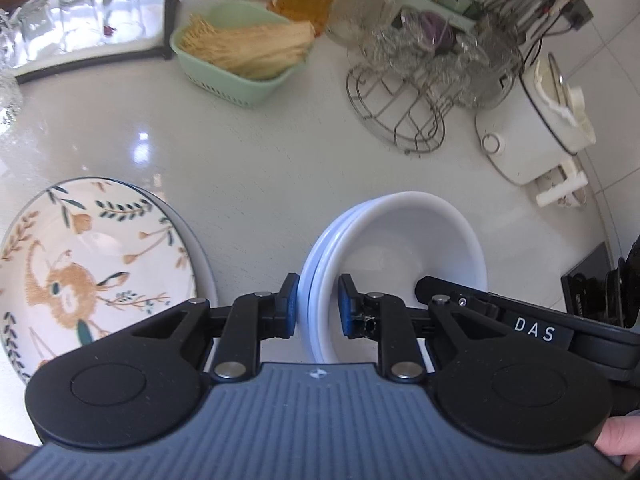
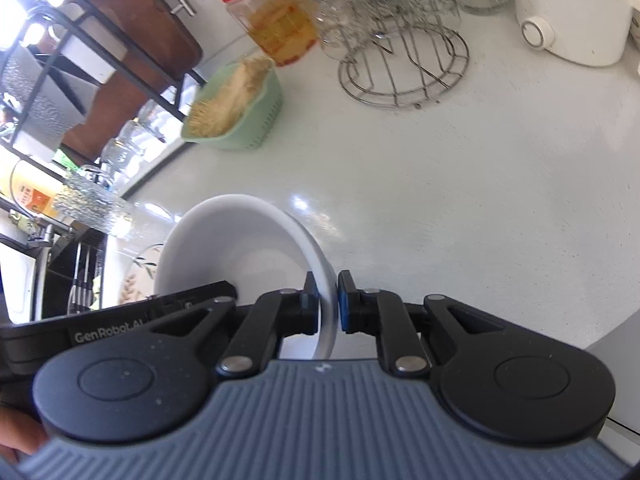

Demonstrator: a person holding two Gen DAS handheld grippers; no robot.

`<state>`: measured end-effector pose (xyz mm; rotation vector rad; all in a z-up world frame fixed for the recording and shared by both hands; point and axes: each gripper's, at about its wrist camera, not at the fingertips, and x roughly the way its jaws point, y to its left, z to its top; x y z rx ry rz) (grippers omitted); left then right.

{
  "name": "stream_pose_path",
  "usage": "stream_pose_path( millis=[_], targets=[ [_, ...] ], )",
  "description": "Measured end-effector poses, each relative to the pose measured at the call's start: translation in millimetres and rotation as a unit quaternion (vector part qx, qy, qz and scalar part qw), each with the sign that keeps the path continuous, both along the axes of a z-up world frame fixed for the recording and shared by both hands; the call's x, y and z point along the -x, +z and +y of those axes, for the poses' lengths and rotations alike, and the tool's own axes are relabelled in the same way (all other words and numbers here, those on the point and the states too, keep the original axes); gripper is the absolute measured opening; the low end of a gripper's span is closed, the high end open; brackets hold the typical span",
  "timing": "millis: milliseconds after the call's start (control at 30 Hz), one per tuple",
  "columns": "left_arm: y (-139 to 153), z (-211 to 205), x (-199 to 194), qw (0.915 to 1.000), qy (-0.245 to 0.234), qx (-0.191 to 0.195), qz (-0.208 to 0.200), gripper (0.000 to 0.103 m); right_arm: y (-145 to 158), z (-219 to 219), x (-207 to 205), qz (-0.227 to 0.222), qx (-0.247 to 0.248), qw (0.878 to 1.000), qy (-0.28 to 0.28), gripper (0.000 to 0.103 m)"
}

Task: Organize plates and bowls
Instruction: 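Grasp the rim of the nested bowl stack with the right gripper and lift it, then lower the bowl stack onto the plate stack and open the right gripper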

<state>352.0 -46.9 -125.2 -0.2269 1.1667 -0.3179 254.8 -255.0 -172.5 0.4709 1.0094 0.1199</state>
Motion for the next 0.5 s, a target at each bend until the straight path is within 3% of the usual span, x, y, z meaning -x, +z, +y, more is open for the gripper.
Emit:
stream_pose_path(
  millis=[267, 500],
  targets=[
    [28, 33, 15, 0.9986, 0.041, 0.02, -0.026, 0.024, 26, 25, 1, -0.012, -0.006, 1.0, 0.014, 0.015],
    [42, 77, 25, 0.9942, 0.095, 0.029, -0.041, 0.024, 39, 62, -10, -0.017, -0.005, 0.998, 0.059, 0.015]
  ],
)
